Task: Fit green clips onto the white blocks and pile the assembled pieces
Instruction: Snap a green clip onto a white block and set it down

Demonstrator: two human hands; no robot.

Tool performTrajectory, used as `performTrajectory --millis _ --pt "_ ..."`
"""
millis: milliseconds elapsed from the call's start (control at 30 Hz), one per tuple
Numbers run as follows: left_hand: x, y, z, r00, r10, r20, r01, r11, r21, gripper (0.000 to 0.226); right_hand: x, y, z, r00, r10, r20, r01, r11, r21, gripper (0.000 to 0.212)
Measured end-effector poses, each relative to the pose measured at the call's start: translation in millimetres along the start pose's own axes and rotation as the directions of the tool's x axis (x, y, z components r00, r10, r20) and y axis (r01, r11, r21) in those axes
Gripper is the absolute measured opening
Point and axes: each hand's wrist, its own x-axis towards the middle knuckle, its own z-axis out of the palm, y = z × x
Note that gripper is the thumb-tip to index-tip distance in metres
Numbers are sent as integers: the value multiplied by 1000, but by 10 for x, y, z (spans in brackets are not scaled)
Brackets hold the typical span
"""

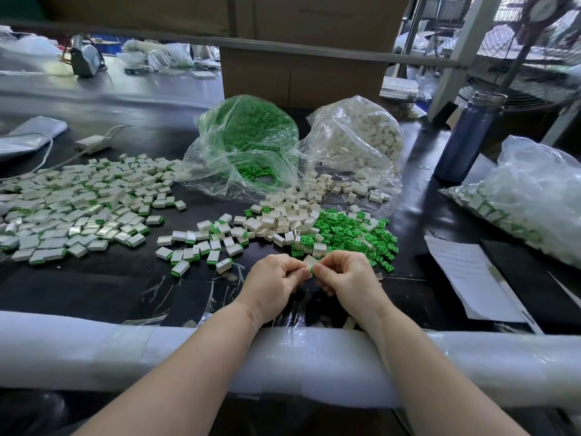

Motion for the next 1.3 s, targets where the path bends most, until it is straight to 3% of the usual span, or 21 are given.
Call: performTrajectory --millis 300,500,667,833,1000,1133,1300 --pt "-11 20 0 993 108 41 -112 985 132 14 -17 2 -15 999 -6 48 8 998 -57 24" --pt "-17 69 -26 1000 0 11 2 986 -166 13 -21 -18 -12 999 -19 -25 24 980 197 17" --pt "-25 102 -26 999 -53 3 52 959 -277 10 -33 -36 -26 999 -44 -33 51 965 259 14" --pt "-25 111 -35 998 -61 13 63 965 -256 14 -42 -44 -28 997 -73 18 65 956 285 18" --pt "-23 131 -49 1000 -15 10 18 948 -319 10 -14 -1 -22 998 -52 30 41 957 289 6" --pt "-28 127 -55 999 23 31 -13 953 -302 7 -2 -6 1 984 -96 153 76 988 134 25" --pt "-49 140 -63 998 38 58 -19 956 -293 11 7 8 -31 978 -89 191 59 986 157 23"
